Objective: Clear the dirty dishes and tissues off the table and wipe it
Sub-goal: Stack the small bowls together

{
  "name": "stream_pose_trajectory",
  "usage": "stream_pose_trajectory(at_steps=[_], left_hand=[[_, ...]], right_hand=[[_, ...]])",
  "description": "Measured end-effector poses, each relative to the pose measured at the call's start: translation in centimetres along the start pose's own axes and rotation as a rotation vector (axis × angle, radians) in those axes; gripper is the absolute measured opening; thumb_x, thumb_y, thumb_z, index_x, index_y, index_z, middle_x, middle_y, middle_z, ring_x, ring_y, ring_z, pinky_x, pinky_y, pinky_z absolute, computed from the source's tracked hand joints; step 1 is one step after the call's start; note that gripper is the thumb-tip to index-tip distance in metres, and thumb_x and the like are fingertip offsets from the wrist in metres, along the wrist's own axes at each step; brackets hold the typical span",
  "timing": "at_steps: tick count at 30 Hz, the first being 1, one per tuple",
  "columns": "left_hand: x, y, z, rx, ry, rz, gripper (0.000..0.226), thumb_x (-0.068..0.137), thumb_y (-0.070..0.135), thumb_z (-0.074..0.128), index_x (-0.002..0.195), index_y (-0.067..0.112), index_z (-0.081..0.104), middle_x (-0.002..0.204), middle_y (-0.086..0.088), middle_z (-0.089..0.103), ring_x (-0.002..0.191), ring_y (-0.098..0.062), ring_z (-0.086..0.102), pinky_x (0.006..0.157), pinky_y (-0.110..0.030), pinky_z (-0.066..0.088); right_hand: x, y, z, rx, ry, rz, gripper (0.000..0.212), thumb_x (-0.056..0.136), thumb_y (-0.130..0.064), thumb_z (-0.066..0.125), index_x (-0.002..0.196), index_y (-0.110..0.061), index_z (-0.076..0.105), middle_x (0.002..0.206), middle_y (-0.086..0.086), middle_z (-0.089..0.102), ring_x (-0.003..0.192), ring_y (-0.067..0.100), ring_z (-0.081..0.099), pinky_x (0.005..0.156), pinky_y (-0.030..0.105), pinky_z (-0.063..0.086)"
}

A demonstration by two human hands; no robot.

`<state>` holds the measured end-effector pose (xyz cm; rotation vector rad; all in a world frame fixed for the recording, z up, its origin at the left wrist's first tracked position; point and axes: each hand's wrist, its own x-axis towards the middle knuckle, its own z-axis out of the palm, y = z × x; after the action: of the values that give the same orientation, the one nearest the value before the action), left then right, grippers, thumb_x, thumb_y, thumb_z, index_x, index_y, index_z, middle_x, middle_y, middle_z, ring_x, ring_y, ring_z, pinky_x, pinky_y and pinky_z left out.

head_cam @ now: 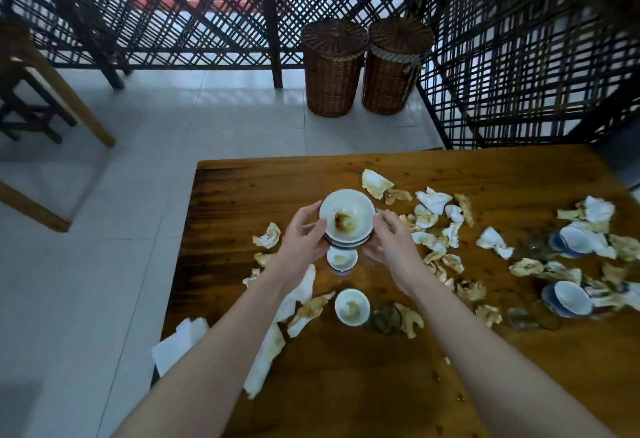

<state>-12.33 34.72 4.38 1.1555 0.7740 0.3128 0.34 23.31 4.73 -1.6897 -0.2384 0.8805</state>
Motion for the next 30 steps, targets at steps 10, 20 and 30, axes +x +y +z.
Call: stream_pose_trajectory(at_steps=[10, 20, 30], left_hand=[[-4.5, -2.1, 5.3, 0.005, -0.193, -0.015, 0.029, 0.098, 0.024, 0.056, 0.125, 0.031, 0.051, 0.120, -0.012, 0.063, 0.106, -0.022, 0.067, 0.088, -0.035, 0.056], [-7.6, -2.0, 18.0, 0.064, -0.373, -0.012, 0.034, 0.100, 0.018, 0.048, 0.127, 0.039, 0.050, 0.133, 0.010, 0.043, 0.130, -0.020, 0.042, 0.089, -0.036, 0.053], [-11.8, -8.2, 37.6, 0.163, -0.514, -0.011, 0.043, 0.091, 0.044, 0.056, 0.133, 0.041, 0.046, 0.143, 0.008, 0.037, 0.129, -0.015, 0.040, 0.095, -0.039, 0.053]], right_hand=[[-8.0, 2.4, -5.8, 0.044, 0.128, -0.054, 0.032, 0.099, -0.032, 0.047, 0.130, -0.038, 0.049, 0.120, -0.014, 0.057, 0.115, 0.014, 0.056, 0.083, 0.031, 0.054], [-13.7, 3.0, -16.6, 0.184, 0.274, -0.103, 0.044, 0.099, -0.026, 0.047, 0.140, -0.039, 0.038, 0.135, -0.005, 0.047, 0.123, 0.019, 0.047, 0.096, 0.047, 0.049], [-19.5, 7.0, -36.3, 0.284, 0.388, -0.107, 0.036, 0.098, -0.030, 0.049, 0.133, -0.039, 0.045, 0.128, -0.016, 0.049, 0.120, 0.014, 0.049, 0.082, 0.030, 0.055]])
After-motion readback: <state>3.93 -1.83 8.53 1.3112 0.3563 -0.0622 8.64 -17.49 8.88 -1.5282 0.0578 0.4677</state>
